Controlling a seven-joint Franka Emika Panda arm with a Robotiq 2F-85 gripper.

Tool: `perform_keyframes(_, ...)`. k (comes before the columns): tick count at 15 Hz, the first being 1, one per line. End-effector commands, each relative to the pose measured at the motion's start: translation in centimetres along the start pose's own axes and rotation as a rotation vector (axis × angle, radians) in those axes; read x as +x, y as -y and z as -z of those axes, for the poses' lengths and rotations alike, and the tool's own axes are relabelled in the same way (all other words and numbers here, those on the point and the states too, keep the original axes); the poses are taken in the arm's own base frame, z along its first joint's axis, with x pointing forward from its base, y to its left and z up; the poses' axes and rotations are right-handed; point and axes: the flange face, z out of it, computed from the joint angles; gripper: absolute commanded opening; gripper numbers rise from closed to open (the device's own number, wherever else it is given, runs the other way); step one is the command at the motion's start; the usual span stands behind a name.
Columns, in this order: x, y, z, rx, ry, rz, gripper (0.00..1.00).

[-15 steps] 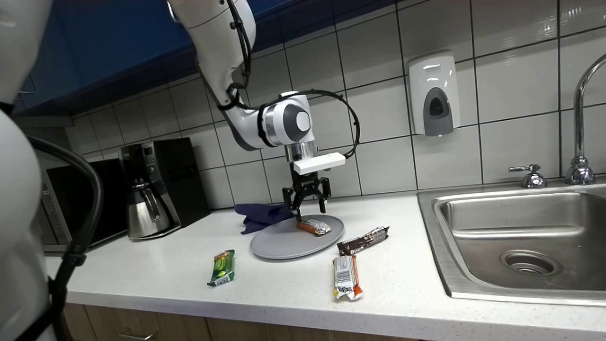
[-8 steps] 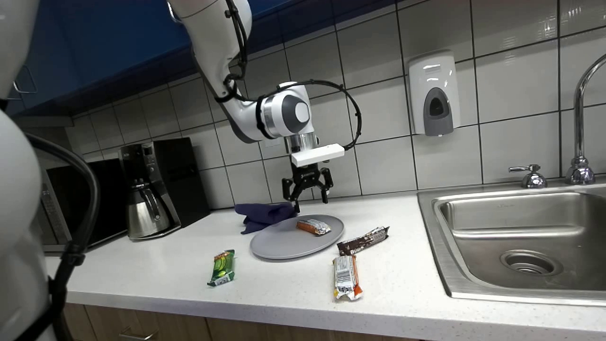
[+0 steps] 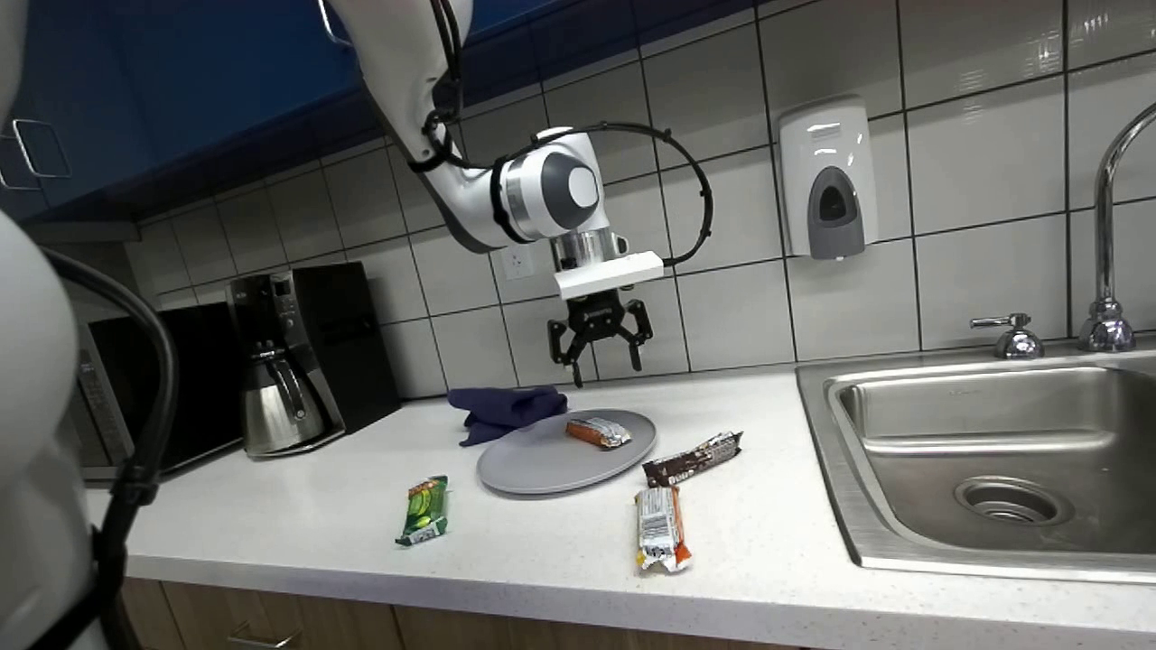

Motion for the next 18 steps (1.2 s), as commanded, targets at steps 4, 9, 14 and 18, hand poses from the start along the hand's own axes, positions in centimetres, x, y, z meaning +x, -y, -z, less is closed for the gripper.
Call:
perform_keyframes(4,-1.5,-0.3,0.7,0.004,0.016,-0.105,1.0)
perform_keyframes(9,-1.9,-0.1,1.1,0.013,0.025,-0.119,1.0)
perform_keyframes(14,-2.0,-0.1,1.1,-0.012,0.032,-0.155,1.0)
perform_keyframes(18,-2.8,-0.1,1.5,-0.067,0.048,-0.277,1.0)
